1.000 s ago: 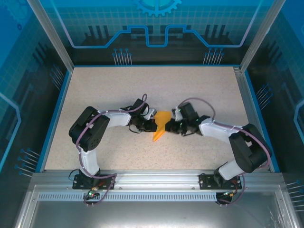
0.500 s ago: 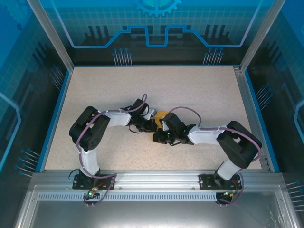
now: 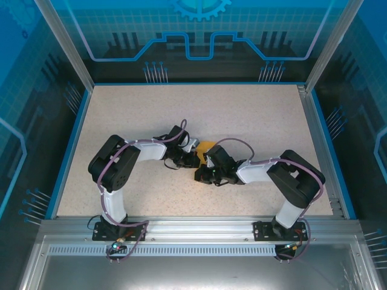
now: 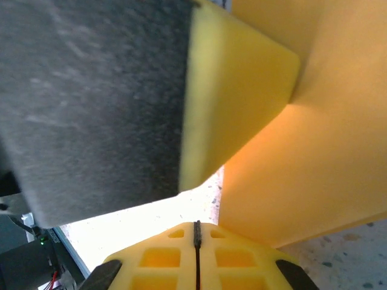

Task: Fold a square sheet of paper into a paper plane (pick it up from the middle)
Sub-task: Third fold the triangle at the center of the table.

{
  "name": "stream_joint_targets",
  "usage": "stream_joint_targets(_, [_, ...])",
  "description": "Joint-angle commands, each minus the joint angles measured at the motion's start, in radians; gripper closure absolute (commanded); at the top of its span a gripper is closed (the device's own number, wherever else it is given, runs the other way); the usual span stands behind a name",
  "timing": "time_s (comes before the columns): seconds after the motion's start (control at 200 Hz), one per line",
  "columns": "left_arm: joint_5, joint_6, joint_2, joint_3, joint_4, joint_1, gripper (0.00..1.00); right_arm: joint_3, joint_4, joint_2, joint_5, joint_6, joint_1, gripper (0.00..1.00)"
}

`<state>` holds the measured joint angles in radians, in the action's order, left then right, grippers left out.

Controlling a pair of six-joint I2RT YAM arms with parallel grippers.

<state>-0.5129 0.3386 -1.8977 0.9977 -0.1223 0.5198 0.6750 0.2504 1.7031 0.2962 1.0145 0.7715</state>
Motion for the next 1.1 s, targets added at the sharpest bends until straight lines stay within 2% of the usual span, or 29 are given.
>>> stream_joint_targets(0.0, [-0.012,-0.019,-0.032,0.007,-0.033,-0.004,0.93,-0.018,0.045,0.030,0.001,0.005,-0.011,0.92])
stream_joint_targets(0.205, [-0.016,-0.019,-0.038,0.008,-0.031,-0.004,0.94,-0.027,0.070,0.065,0.026,0.015,-0.015,0.92])
stream_joint_targets(0.515, [-0.017,-0.028,-0.036,0.016,-0.044,-0.004,0.94,-0.072,-0.005,-0.157,-0.006,-0.022,-0.075,0.89])
stream_joint_targets(0.82, [-0.020,-0.026,-0.037,0.019,-0.045,-0.004,0.94,-0.047,0.101,-0.044,0.088,-0.024,-0.122,0.89])
stream_joint_targets(1.095, [-0.021,-0.032,-0.037,0.023,-0.055,-0.004,0.94,-0.044,0.096,0.010,0.077,-0.037,-0.130,0.89])
